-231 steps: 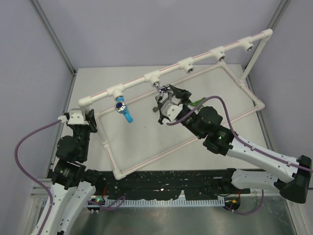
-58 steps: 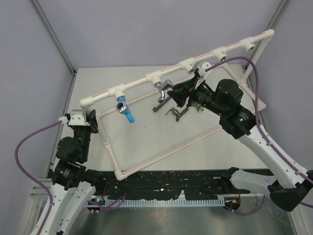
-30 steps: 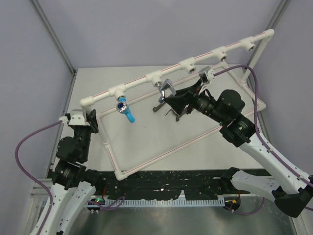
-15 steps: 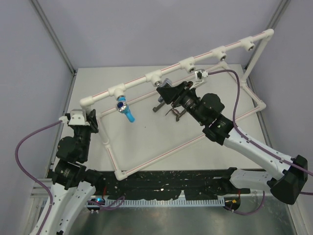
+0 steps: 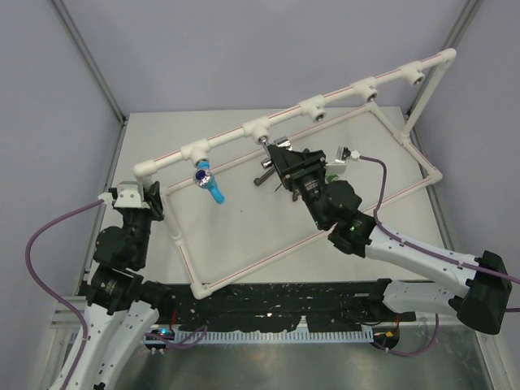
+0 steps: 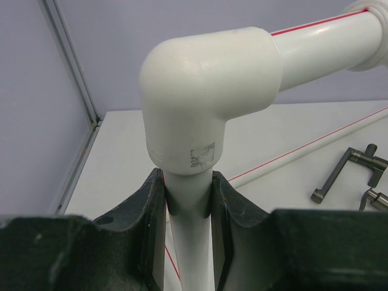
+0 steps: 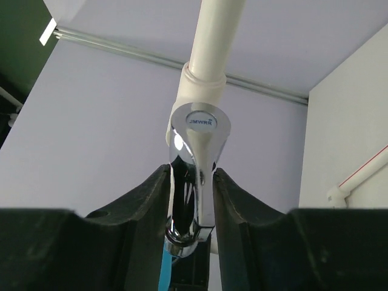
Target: Install the water faucets
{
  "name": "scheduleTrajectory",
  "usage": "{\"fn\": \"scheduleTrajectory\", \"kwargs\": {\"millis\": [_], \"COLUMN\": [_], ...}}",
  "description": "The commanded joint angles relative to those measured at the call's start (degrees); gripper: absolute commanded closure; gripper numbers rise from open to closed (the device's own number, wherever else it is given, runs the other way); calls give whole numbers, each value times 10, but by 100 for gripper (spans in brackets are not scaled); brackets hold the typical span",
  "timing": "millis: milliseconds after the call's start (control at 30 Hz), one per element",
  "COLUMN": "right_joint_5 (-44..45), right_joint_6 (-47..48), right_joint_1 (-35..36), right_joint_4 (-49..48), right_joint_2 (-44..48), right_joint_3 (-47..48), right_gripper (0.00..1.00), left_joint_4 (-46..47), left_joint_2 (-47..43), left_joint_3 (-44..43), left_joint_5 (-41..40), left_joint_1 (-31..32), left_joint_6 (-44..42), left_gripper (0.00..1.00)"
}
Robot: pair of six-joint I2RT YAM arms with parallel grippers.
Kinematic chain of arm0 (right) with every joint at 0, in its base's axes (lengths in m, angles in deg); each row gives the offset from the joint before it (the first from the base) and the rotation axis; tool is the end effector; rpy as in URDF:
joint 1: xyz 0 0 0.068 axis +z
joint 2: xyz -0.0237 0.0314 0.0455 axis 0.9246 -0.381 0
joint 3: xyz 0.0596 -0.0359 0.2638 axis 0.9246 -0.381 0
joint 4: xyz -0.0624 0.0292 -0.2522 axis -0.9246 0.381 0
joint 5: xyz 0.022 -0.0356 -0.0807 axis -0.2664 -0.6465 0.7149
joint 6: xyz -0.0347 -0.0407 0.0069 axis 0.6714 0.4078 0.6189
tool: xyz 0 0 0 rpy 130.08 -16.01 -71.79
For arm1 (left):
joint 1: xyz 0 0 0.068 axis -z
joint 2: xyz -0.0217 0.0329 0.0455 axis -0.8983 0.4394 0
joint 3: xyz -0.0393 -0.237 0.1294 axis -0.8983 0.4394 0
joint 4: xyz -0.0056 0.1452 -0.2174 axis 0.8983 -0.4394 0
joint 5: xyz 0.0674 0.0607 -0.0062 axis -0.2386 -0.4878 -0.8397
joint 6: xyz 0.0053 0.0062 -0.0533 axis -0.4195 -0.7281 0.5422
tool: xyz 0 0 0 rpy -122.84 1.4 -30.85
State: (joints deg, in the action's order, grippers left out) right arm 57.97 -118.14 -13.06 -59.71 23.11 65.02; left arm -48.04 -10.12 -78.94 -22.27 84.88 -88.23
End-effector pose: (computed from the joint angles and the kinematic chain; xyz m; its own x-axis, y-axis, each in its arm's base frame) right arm 0.1662 0.2025 0.3692 -0.3649 0.9133 -0.1811 -0.2384 0.0964 0.9664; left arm 0.0946 -0.0237 0.3401 0.1333 -0.0156 -0.9910 0.0323 0.9994 -0.0114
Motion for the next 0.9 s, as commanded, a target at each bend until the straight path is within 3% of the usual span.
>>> {"fn": "scheduleTrajectory", "kwargs": {"millis": [0, 100, 200, 300, 467, 500, 633, 867], "right_joint_5": [74, 68, 24, -65, -253, -316, -390, -382], "right_joint_6": [126, 292, 472, 688, 1065, 1097, 1208, 1306], "right_joint_1": [2, -18, -36, -38, -38, -37, -36, -8], "right_joint_4": [-109, -109, -98, -3, 156, 181, 264, 378], "right_joint_2": [40, 89, 125, 155, 167, 165, 149, 92], "right_joint_3": [-34, -67, -79, -28, 45, 70, 114, 181], "right_gripper": [53, 38, 36, 29, 29, 29, 29, 31], "left_joint_4": [-28, -27, -29, -29, -30, -30, -29, -30], "left_joint_2": [5, 6, 8, 7, 9, 8, 7, 8], "left_joint_3": [8, 8, 7, 7, 8, 8, 8, 7], "left_joint_5": [6, 8, 10, 9, 10, 10, 8, 10], "left_joint_1": [2, 2, 3, 2, 2, 3, 2, 3], "left_joint_6": [-20, -19, -20, -20, -19, -18, -19, -18], "left_gripper": [100, 100, 100, 100, 100, 100, 100, 100]}}
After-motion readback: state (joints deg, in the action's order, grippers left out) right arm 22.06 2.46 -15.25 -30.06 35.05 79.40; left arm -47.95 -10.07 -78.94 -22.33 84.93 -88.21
